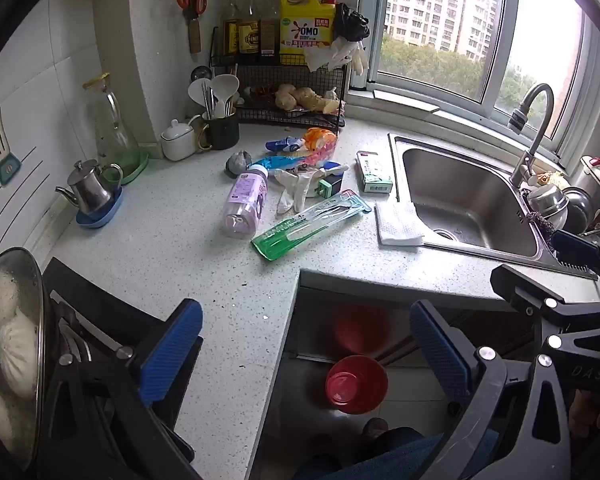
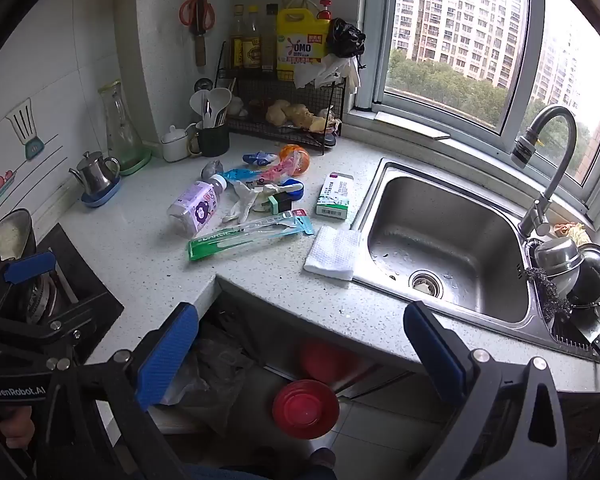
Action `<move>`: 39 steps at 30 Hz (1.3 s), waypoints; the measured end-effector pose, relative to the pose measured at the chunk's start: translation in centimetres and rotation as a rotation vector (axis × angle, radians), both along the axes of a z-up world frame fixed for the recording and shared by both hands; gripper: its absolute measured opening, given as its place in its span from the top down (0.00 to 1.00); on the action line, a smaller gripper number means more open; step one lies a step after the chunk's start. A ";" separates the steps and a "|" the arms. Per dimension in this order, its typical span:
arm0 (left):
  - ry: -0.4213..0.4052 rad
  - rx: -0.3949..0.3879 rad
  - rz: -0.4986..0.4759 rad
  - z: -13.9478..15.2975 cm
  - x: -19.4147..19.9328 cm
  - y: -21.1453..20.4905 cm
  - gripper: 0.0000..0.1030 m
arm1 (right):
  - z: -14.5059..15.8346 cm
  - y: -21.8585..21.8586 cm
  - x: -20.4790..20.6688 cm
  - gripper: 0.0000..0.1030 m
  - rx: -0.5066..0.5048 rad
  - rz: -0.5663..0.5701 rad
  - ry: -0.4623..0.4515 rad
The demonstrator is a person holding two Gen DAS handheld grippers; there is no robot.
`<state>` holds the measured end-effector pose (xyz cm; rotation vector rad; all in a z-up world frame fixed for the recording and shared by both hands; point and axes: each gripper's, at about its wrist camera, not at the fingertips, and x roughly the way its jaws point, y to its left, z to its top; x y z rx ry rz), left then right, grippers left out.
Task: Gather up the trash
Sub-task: 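Move both tools toward the cluttered counter beside the sink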
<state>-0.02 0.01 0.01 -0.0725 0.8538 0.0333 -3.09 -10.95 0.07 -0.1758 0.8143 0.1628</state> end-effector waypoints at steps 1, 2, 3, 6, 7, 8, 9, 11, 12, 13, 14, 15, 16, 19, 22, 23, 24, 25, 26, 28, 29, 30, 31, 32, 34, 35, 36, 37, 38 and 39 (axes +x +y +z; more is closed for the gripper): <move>0.010 0.006 0.000 0.0 0.0 0.0 0.00 | -0.1 0.0 0.1 0.00 0.000 0.001 0.001; 0.007 0.005 0.000 0.0 0.0 0.0 0.00 | -0.2 -0.1 0.2 0.00 0.000 0.001 0.001; 0.007 0.005 -0.001 0.0 0.0 0.0 0.00 | -0.2 -0.1 0.2 0.00 0.000 0.001 0.001; 0.009 0.007 0.000 -0.1 0.1 0.0 0.00 | -0.3 -0.1 0.3 0.00 0.000 0.001 0.000; 0.010 0.007 0.000 -0.1 0.1 0.1 0.00 | -0.3 -0.2 0.3 0.00 -0.001 0.001 0.000; 0.011 0.007 0.001 -0.1 0.1 0.1 0.00 | -0.4 -0.2 0.4 0.00 -0.001 0.001 0.000; 0.011 0.007 0.002 -0.1 0.1 0.1 0.00 | -0.4 -0.3 0.4 0.00 -0.001 0.002 0.001; 0.013 0.009 0.000 -0.2 0.0 0.0 0.00 | -0.5 -0.4 0.5 0.00 0.001 0.004 0.004; 0.013 0.010 0.000 -0.2 -0.1 0.1 0.00 | -0.5 -0.5 0.6 0.00 0.001 0.005 0.005; 0.013 0.010 0.001 -0.3 -0.1 0.1 0.00 | -0.5 -0.6 0.6 0.00 0.002 0.006 0.005; 0.013 0.013 0.001 -0.1 0.2 0.1 0.00 | -0.4 -0.6 0.6 0.00 0.001 0.006 0.006; 0.014 0.012 0.002 -0.1 0.2 0.2 0.00 | -0.4 -0.6 0.6 0.00 0.000 0.007 0.007; 0.015 0.013 0.000 -0.3 -0.1 0.2 0.00 | -0.4 -0.6 0.6 0.00 -0.001 0.009 0.007; 0.021 0.020 0.002 -0.6 0.3 -0.2 0.00 | -0.4 -0.7 0.8 0.00 -0.001 0.011 0.011; 0.031 0.007 -0.002 -0.7 0.5 -0.2 0.00 | -0.5 -0.7 0.9 0.01 0.002 0.015 0.018; 0.035 0.005 -0.001 -0.8 0.5 -0.3 0.00 | -0.6 -0.8 1.0 0.00 0.004 0.018 0.023; 0.039 0.009 0.005 -0.8 0.6 -0.3 0.00 | -0.6 -0.8 1.1 0.00 0.005 0.020 0.028; 0.044 0.014 0.012 -0.8 0.7 -0.4 0.00 | -0.7 -0.8 1.2 0.00 0.003 0.023 0.033; 0.046 0.014 0.017 -0.9 0.8 -0.4 0.00 | -0.7 -0.8 1.3 0.00 0.002 0.028 0.036; 0.051 0.010 0.028 -0.9 1.0 -0.3 0.00 | -0.8 -0.8 1.5 0.00 0.000 0.040 0.041; 0.055 0.010 0.036 -1.1 1.2 -0.4 0.00 | -0.8 -0.8 1.6 0.01 -0.003 0.046 0.044; 0.060 0.011 0.046 -1.2 1.4 -0.4 0.00 | -0.8 -0.9 1.8 0.00 -0.005 0.053 0.047; 0.067 0.011 0.055 -1.3 1.6 -0.6 0.00 | -0.9 -1.0 2.0 0.00 -0.006 0.059 0.049; 0.076 0.010 0.062 -1.3 1.8 -0.7 0.00 | -0.9 -1.1 2.3 0.00 -0.005 0.063 0.053; 0.084 0.016 0.077 -1.4 2.3 -0.9 0.00 | -1.1 -1.5 2.8 0.00 0.001 0.073 0.064; 0.089 0.024 0.087 -1.5 2.6 -1.1 0.00 | -1.1 -1.7 3.1 0.00 0.004 0.079 0.071; 0.096 0.031 0.098 -1.6 2.9 -1.3 0.00 | -1.2 -1.9 3.5 0.00 0.007 0.086 0.077; 0.102 0.036 0.108 -1.6 3.2 -1.4 0.00 | -1.2 -2.2 3.8 0.00 0.007 0.093 0.079; 0.109 0.040 0.120 -1.6 3.5 -1.6 0.00 | -1.2 -2.4 4.2 0.00 0.003 0.097 0.077; 0.113 0.041 0.131 -1.6 3.8 -1.7 0.00 | -1.1 -2.7 4.6 0.00 -0.003 0.100 0.076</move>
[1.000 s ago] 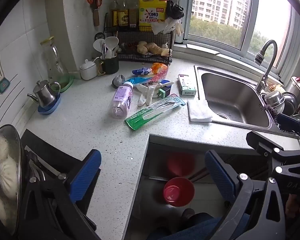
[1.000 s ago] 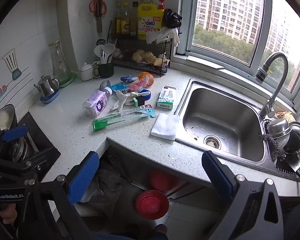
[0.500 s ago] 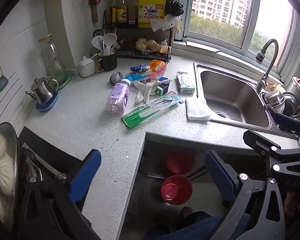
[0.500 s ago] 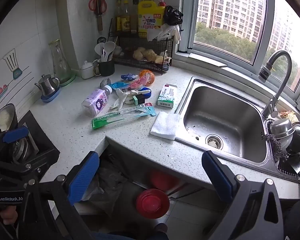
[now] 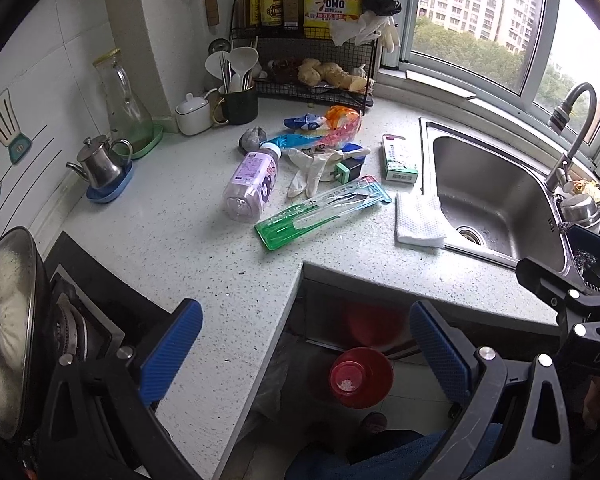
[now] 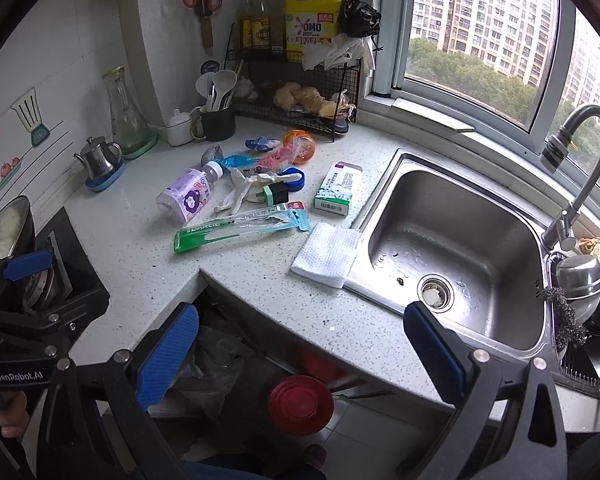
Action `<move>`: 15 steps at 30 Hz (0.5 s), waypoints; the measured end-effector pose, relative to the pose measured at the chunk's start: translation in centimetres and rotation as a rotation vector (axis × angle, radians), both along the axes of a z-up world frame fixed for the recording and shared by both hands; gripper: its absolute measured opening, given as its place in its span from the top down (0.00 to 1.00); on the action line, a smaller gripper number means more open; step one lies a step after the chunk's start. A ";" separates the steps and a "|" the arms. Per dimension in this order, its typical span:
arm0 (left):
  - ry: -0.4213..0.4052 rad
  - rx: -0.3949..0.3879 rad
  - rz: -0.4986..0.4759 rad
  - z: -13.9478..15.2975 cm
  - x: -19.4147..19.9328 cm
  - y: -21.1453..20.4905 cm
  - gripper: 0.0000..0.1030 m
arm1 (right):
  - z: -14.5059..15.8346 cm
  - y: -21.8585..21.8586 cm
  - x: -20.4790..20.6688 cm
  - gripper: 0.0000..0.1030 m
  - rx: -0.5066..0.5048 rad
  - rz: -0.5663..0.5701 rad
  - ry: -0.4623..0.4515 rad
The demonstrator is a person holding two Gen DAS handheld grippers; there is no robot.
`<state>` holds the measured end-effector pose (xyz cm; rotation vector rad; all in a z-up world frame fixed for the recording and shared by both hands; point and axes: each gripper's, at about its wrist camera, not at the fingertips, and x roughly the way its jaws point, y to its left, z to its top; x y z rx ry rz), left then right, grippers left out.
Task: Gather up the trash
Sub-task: 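Move both tools toward the cluttered counter beside the sink, then grasp the purple-labelled bottle with the left tool while the right tool grasps the white medicine box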
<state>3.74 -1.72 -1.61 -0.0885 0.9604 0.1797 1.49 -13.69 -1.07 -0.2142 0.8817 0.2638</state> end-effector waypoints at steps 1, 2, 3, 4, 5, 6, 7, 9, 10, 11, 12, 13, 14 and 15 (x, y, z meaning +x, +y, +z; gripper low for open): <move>0.001 0.001 0.007 0.0 0.3 -0.2 0.00 | 0.0 -0.4 0.4 0.00 -0.001 0.004 0.000; 0.001 0.005 0.013 0.1 0.6 -0.3 0.00 | 0.1 -0.8 0.9 0.00 0.002 0.008 0.000; 0.006 0.015 0.021 0.1 0.9 -0.5 0.00 | 0.1 -1.2 1.4 0.00 0.007 0.012 0.000; 0.017 0.031 0.033 0.1 1.4 -0.7 0.00 | 0.1 -1.7 2.0 0.00 0.010 0.015 0.004; 0.026 0.049 0.045 0.2 1.8 -0.7 0.00 | 0.1 -2.1 2.7 0.00 0.010 0.017 0.016; 0.027 0.063 0.051 0.3 2.2 -0.8 0.00 | 0.1 -2.4 3.3 0.00 0.013 0.023 0.027; 0.029 0.070 0.055 0.3 2.6 -0.7 0.00 | 0.1 -2.6 3.9 0.00 0.015 0.029 0.027; 0.043 0.065 0.070 0.3 3.6 -0.2 0.00 | 0.0 -2.9 5.3 0.00 -0.003 0.035 0.031; 0.047 0.056 0.076 0.2 4.2 0.2 0.00 | -0.1 -3.0 6.1 0.00 -0.001 0.040 0.046; 0.050 0.050 0.082 0.2 4.8 0.5 0.00 | -0.2 -3.1 6.8 0.00 0.011 0.043 0.059; 0.050 0.045 0.086 0.1 5.4 1.0 0.00 | -0.4 -3.3 7.7 0.00 0.019 0.042 0.067; 0.050 0.043 0.089 0.0 6.2 1.4 0.00 | -0.6 -3.2 8.6 0.00 0.017 0.037 0.070; 0.053 0.042 0.091 -0.2 7.1 2.0 0.00 | -0.9 -3.3 9.6 0.00 0.012 0.031 0.073; 0.059 0.042 0.091 -0.5 8.0 2.7 0.00 | -1.2 -3.2 10.5 0.00 0.007 0.023 0.077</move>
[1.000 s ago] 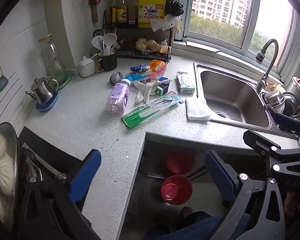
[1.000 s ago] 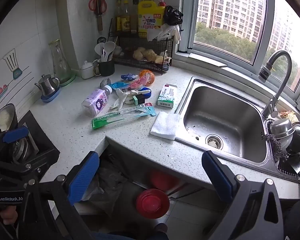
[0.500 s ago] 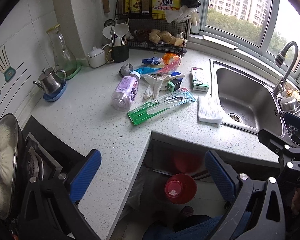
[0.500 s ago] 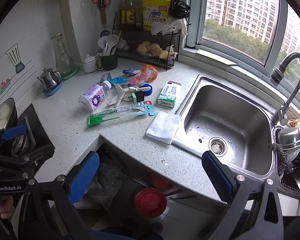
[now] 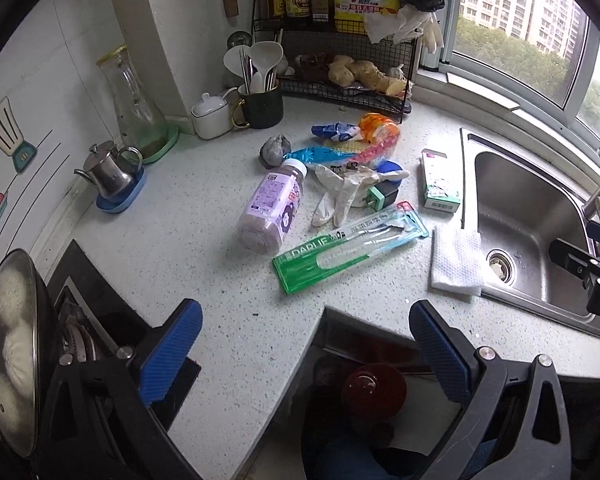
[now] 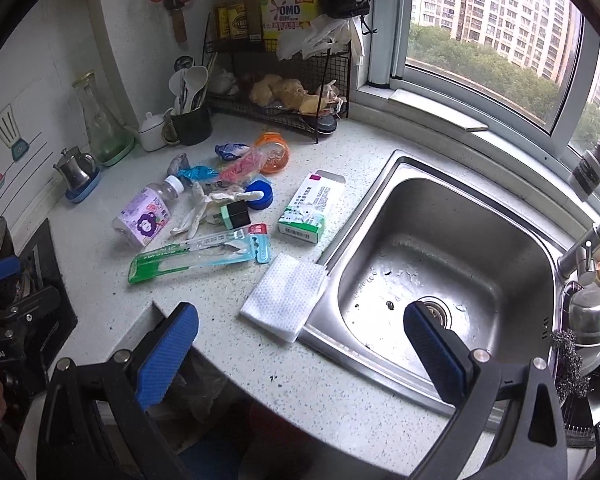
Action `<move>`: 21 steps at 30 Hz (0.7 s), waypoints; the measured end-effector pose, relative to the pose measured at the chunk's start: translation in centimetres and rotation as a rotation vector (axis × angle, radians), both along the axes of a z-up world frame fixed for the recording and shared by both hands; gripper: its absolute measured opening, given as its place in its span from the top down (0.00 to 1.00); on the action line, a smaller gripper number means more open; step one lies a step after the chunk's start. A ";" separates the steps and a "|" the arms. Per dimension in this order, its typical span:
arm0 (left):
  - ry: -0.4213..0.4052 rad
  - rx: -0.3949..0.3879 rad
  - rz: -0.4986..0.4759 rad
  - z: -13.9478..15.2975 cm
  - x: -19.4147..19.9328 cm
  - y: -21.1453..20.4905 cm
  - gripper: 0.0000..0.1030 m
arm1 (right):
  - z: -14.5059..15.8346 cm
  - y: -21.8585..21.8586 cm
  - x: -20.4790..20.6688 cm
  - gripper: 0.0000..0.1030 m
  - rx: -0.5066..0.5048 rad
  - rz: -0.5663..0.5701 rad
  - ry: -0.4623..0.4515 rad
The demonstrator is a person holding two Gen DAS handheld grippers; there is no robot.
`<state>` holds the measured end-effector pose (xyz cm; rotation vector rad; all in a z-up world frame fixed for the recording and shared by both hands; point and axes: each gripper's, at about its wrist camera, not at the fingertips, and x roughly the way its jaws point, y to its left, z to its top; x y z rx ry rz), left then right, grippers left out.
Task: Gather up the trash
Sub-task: 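Grasp the purple-labelled bottle with the left tool while the right tool grasps the white medicine box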
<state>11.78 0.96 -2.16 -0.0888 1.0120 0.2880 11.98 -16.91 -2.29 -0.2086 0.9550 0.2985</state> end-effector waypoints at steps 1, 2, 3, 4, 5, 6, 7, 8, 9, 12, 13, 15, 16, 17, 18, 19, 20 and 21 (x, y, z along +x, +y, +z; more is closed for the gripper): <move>0.010 -0.001 0.000 -0.4 1.0 0.6 0.00 | -0.3 0.1 1.0 0.00 0.000 -0.010 0.007; 0.020 -0.003 -0.003 -0.8 2.1 1.4 0.00 | -0.7 0.1 2.0 0.00 0.002 -0.023 0.017; 0.030 -0.009 -0.007 -1.1 3.1 2.2 0.00 | -1.0 0.2 3.1 0.00 0.005 -0.039 0.028; 0.044 -0.016 -0.010 -1.5 4.2 3.0 0.00 | -1.3 0.5 4.1 0.00 0.006 -0.057 0.039; 0.057 -0.020 -0.012 -2.0 5.2 3.8 0.00 | -1.7 0.5 5.3 0.00 0.005 -0.075 0.055; 0.069 -0.027 -0.018 -2.4 6.3 4.6 0.00 | -2.1 0.7 6.4 0.00 0.005 -0.093 0.072; 0.082 -0.038 -0.027 -2.8 7.4 5.4 0.00 | -2.5 1.1 7.6 0.00 0.005 -0.109 0.087; 0.095 -0.050 -0.034 -3.2 8.4 6.1 0.00 | -2.9 1.3 8.5 0.00 0.001 -0.121 0.099; 0.111 -0.057 -0.039 -3.7 9.4 6.8 0.00 | -3.3 1.6 9.5 0.00 -0.007 -0.132 0.110; 0.162 -0.066 -0.060 -5.5 12.2 8.7 0.00 | -4.5 2.4 12.3 0.00 -0.021 -0.166 0.144; 0.176 -0.070 -0.067 -6.1 13.1 9.3 0.00 | -5.0 2.6 13.2 0.00 -0.027 -0.175 0.157; 0.202 -0.075 -0.079 -7.3 14.4 10.3 0.00 | -5.9 3.2 14.6 0.00 -0.040 -0.189 0.183; 0.223 -0.079 -0.089 -7.9 15.0 10.7 0.00 | -6.3 3.5 15.3 0.00 -0.047 -0.194 0.192; 0.241 -0.080 -0.100 -8.5 15.5 10.9 0.00 | -6.7 3.7 15.9 0.00 -0.054 -0.199 0.201; 0.261 -0.077 -0.112 -9.1 15.9 11.0 0.00 | -7.1 3.9 16.4 0.00 -0.062 -0.204 0.213; 0.279 -0.070 -0.127 -9.7 16.3 11.1 0.00 | -7.5 4.1 16.8 0.00 -0.069 -0.208 0.224; 0.292 -0.062 -0.142 -10.1 16.6 11.1 0.00 | -7.9 4.2 17.3 0.00 -0.074 -0.211 0.236; 0.302 -0.058 -0.154 -10.5 16.9 11.1 0.00 | -8.3 4.3 17.7 0.00 -0.082 -0.215 0.249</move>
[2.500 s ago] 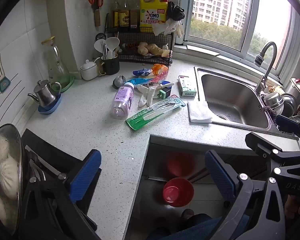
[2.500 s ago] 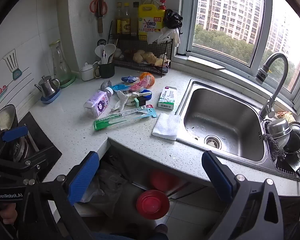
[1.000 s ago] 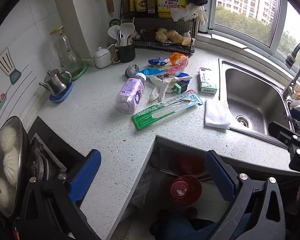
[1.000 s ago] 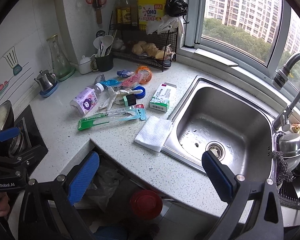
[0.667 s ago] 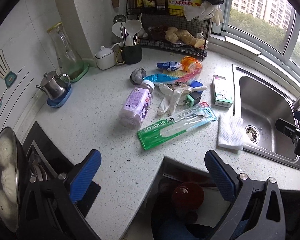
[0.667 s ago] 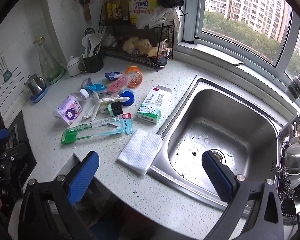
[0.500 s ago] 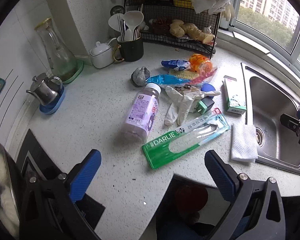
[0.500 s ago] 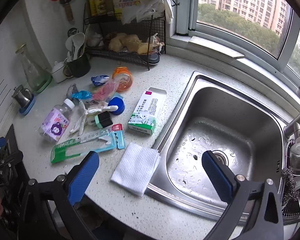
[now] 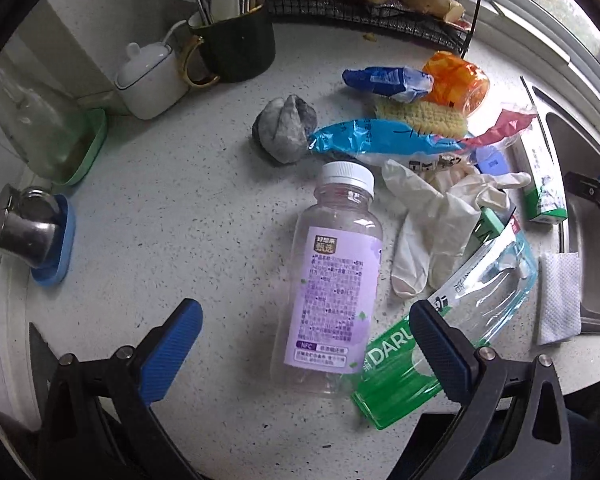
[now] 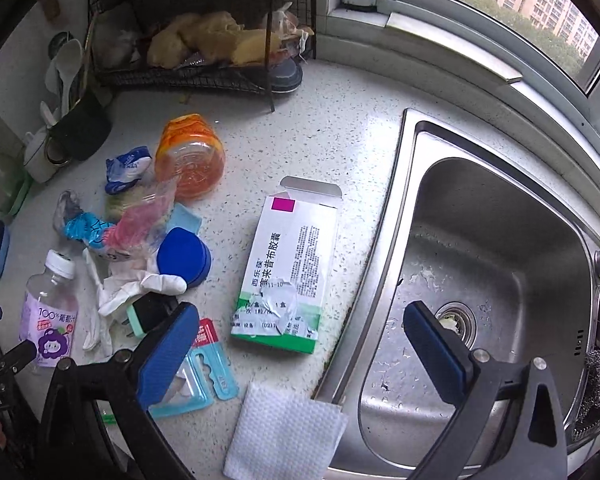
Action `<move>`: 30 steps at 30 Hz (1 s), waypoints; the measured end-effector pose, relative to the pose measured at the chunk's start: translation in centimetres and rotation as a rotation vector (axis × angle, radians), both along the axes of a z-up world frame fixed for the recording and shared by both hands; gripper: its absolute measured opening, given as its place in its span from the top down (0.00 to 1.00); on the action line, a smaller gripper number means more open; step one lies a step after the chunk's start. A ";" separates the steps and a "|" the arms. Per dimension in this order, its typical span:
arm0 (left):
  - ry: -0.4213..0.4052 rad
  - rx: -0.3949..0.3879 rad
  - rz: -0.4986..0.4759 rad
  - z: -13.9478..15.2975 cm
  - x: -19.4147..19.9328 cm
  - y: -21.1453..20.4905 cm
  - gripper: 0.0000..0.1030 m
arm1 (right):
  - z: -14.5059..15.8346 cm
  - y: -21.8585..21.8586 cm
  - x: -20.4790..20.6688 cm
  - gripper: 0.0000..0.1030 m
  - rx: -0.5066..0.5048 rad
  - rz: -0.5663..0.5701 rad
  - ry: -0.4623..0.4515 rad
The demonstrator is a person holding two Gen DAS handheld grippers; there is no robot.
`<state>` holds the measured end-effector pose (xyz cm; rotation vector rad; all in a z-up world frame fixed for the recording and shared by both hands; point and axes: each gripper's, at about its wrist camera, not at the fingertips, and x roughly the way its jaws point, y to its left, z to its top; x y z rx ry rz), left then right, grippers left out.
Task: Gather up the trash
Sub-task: 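Grasp the purple-labelled bottle with the left tool while the right tool grasps the white medicine box, then lift the bottle and box and carry both down over the red bin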
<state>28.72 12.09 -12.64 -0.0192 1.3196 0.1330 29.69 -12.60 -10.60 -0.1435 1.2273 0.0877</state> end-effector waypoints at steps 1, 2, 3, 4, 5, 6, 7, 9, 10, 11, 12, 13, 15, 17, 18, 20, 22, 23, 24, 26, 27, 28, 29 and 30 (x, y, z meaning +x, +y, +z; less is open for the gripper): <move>0.011 -0.003 -0.007 -0.4 0.3 0.1 0.00 | -0.5 0.1 0.4 0.00 -0.007 -0.005 0.014; 0.020 -0.010 -0.010 -0.8 0.5 0.3 0.00 | -0.9 0.2 0.8 0.00 -0.012 -0.011 0.027; 0.026 -0.016 -0.010 -1.1 0.8 0.5 0.00 | -1.4 0.3 1.2 0.00 -0.022 -0.016 0.040; 0.032 -0.020 -0.010 -1.3 1.0 0.6 0.00 | -1.7 0.5 1.6 0.01 -0.030 -0.019 0.051; 0.036 -0.025 -0.013 -1.5 1.2 0.8 0.00 | -2.0 0.7 1.9 0.01 -0.035 -0.019 0.061; 0.039 -0.030 -0.016 -1.7 1.4 1.0 0.00 | -2.3 0.8 2.1 0.01 -0.037 -0.018 0.072; 0.043 -0.035 -0.021 -1.9 1.7 1.0 0.00 | -2.6 0.9 2.2 0.03 -0.040 -0.018 0.081; 0.051 -0.039 -0.032 -2.3 2.1 1.2 0.00 | -3.1 1.0 2.5 0.05 -0.056 -0.018 0.099; 0.057 -0.039 -0.036 -2.5 2.3 1.2 0.00 | -3.4 1.3 2.8 0.06 -0.061 -0.017 0.108; 0.063 -0.040 -0.040 -2.8 2.4 1.3 0.00 | -3.8 1.6 3.4 0.06 -0.060 -0.017 0.115; 0.069 -0.039 -0.043 -3.0 2.5 1.4 0.02 | -4.0 1.6 3.5 0.07 -0.060 -0.018 0.124; 0.074 -0.036 -0.043 -3.2 2.7 1.4 0.06 | -4.2 1.7 3.5 0.08 -0.058 -0.017 0.134; 0.085 -0.041 -0.039 -3.7 3.0 1.5 0.14 | -4.7 2.0 3.7 0.13 -0.054 -0.011 0.151; 0.098 -0.049 -0.034 -4.2 3.2 1.5 0.22 | -5.1 2.2 3.8 0.17 -0.055 -0.001 0.165; 0.104 -0.057 -0.033 -4.4 3.2 1.4 0.28 | -5.3 2.3 4.0 0.18 -0.046 0.001 0.168; 0.108 -0.066 -0.033 -5.2 2.9 1.1 0.39 | -5.4 2.5 4.1 0.19 -0.034 0.006 0.167; 0.119 -0.064 -0.035 -5.7 2.8 1.0 0.52 | -5.4 2.7 4.4 0.24 -0.019 0.011 0.164; 0.121 -0.058 -0.033 -5.9 2.7 1.0 0.52 | -5.2 2.8 4.3 0.31 -0.018 0.014 0.155; 0.117 -0.061 -0.033 -6.1 2.7 1.0 0.54 | -5.1 2.8 4.3 0.36 -0.016 0.016 0.148; 0.111 -0.054 -0.030 -6.0 2.7 1.2 0.54 | -4.9 2.8 4.2 0.39 -0.006 0.015 0.152; 0.106 -0.043 -0.028 -5.9 2.5 1.1 0.55 | -4.8 2.7 4.1 0.39 -0.001 0.015 0.150; 0.103 -0.033 -0.026 -5.2 2.1 1.6 0.55 | -4.7 2.7 4.0 0.40 0.004 0.014 0.149; 0.097 -0.023 -0.026 -5.0 1.9 1.6 0.55 | -4.8 2.3 3.9 0.40 0.012 0.011 0.150; 0.088 -0.015 -0.025 -4.7 1.8 1.7 0.55 | -4.6 2.0 3.7 0.41 0.025 -0.001 0.141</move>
